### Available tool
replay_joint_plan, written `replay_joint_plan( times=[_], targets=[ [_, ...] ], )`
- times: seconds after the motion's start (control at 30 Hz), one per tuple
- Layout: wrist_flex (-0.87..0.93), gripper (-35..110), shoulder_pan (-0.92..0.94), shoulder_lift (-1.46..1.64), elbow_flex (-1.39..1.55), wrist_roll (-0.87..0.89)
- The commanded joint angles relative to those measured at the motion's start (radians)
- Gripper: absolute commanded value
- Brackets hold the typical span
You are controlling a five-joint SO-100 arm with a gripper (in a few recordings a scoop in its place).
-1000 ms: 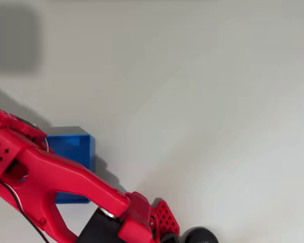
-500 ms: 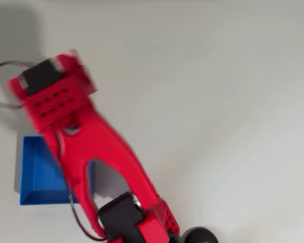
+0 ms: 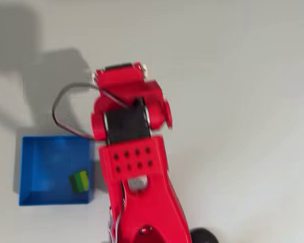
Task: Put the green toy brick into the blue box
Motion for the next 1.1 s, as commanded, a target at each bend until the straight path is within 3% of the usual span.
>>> replay_joint_plan(
  times=[0.0, 0.23, 0.43, 1.07],
  targets=[
    [-0.035, 0, 0.031, 0.316, 0.258, 0.032],
    [-0.04, 0, 0.092, 0.66, 0.646, 0.011],
    [-0.04, 0, 0.098, 0.847, 0.811, -0.005],
    [-0.041, 0, 0.12, 0.908, 0.966, -0.008]
  ],
)
